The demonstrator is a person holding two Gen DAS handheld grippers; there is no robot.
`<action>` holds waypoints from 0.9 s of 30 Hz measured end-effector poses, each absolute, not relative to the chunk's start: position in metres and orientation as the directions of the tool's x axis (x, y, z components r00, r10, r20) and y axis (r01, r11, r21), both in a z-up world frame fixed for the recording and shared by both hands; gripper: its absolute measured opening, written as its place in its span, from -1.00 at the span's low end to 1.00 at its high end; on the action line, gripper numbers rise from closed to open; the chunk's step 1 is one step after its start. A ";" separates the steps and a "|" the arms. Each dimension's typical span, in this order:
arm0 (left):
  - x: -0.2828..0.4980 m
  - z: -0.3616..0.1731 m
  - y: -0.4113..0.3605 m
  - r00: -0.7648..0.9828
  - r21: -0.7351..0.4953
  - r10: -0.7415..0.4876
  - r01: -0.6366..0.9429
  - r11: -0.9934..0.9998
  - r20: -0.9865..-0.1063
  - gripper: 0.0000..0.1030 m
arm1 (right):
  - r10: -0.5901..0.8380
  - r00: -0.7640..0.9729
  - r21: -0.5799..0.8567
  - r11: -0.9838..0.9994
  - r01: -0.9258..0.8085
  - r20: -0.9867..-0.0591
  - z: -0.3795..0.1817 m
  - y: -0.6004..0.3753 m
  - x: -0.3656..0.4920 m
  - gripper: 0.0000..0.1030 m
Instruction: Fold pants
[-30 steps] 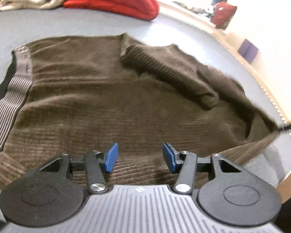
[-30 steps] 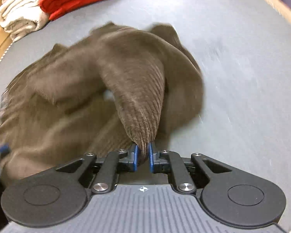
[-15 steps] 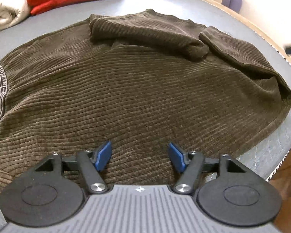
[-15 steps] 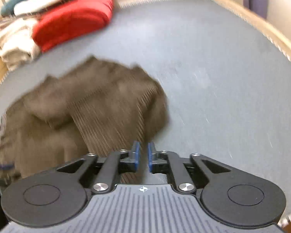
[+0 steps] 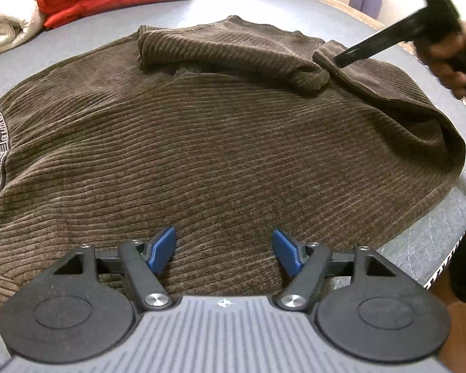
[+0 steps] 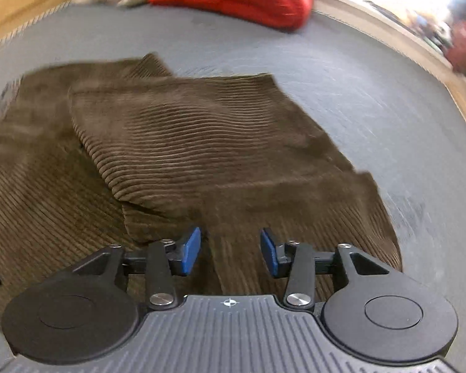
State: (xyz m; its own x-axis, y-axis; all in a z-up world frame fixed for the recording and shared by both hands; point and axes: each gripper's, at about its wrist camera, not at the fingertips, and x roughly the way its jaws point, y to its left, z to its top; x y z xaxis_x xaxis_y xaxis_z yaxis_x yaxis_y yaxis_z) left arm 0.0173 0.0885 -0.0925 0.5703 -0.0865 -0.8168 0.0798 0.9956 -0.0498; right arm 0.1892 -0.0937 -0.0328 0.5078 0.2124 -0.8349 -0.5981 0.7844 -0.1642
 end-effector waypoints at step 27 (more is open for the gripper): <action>0.027 -0.097 0.084 0.568 -0.047 -0.082 0.077 0.996 -0.819 0.63 | -0.226 0.509 0.099 0.840 0.534 -0.830 0.004 -0.509 0.081 -0.91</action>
